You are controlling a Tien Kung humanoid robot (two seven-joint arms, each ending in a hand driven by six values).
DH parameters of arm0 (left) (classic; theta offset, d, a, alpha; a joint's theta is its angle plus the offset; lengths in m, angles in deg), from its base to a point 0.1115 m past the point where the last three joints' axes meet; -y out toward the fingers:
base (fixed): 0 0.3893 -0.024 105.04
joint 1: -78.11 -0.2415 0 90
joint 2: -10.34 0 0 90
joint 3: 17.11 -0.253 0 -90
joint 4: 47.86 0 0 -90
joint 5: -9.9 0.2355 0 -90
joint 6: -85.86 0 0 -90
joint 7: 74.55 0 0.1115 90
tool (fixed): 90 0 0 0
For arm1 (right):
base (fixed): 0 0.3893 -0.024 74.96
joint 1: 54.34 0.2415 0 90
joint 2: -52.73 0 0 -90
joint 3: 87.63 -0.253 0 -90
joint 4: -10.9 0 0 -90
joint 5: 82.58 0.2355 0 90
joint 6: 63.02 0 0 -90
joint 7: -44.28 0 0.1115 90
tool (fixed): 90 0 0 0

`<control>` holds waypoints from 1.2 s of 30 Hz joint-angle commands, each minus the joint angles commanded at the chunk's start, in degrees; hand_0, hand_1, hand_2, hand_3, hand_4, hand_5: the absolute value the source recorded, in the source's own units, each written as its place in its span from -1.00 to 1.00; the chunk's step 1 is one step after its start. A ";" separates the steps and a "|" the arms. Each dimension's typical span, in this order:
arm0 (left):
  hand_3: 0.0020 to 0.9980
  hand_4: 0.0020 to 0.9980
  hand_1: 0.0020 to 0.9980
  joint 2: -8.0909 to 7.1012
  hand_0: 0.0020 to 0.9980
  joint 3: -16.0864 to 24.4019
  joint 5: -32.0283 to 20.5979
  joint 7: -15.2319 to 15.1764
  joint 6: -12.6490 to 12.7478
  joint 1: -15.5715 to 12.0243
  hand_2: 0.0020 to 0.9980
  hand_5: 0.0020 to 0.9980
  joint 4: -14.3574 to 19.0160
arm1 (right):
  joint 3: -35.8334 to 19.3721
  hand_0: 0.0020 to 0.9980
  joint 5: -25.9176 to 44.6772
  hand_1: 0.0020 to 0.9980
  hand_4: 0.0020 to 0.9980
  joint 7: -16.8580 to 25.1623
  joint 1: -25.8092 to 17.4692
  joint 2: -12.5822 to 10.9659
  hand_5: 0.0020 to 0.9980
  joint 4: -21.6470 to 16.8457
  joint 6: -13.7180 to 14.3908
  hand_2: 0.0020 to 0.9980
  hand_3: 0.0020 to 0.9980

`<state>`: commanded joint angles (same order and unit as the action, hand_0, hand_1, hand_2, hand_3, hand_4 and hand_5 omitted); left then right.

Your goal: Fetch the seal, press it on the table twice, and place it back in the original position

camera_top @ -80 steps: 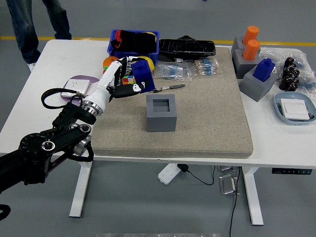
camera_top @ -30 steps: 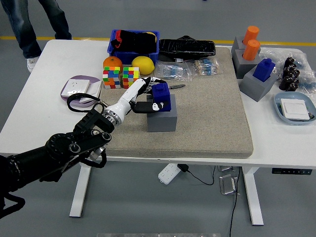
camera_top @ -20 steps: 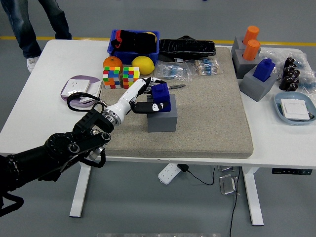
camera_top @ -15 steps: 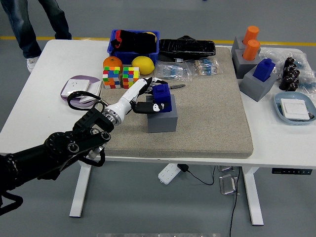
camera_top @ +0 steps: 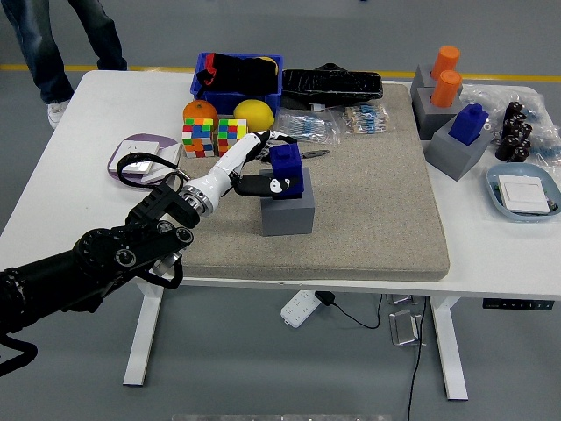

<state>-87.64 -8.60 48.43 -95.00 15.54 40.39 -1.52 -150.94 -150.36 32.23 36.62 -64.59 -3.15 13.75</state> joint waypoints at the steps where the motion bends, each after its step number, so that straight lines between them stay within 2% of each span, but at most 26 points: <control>1: 0.49 0.31 -0.08 -0.03 0.30 -0.10 0.11 0.11 -0.05 0.04 -0.36 -1.00 0.02 | -0.05 0.70 -0.02 0.54 0.68 0.00 -0.01 -0.01 0.23 0.01 0.00 0.53 0.47; 9: 0.49 0.31 -0.08 -0.38 0.30 -0.82 0.04 1.02 -0.84 0.06 -0.36 -1.00 0.49 | -0.24 0.70 -0.09 0.54 0.69 -0.01 -0.12 -0.04 0.23 0.05 0.00 0.53 0.47; 25: 0.49 0.31 -0.08 -0.48 0.30 -1.06 1.40 1.48 -0.84 0.57 -0.37 -1.00 0.78 | -0.34 0.70 -0.08 0.54 0.69 -0.01 -0.15 -0.01 0.23 0.02 -0.03 0.53 0.47; 36: 0.49 0.31 -0.09 -1.38 0.30 -0.85 3.32 2.55 -0.77 1.06 -0.37 -1.00 1.80 | -0.48 0.70 -0.12 0.54 0.69 -0.01 -0.30 -0.07 0.24 0.01 -0.05 0.53 0.47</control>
<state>-89.02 -9.45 51.75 -92.45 14.77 41.45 0.28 -151.42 -150.48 32.22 36.32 -64.65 -3.15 13.70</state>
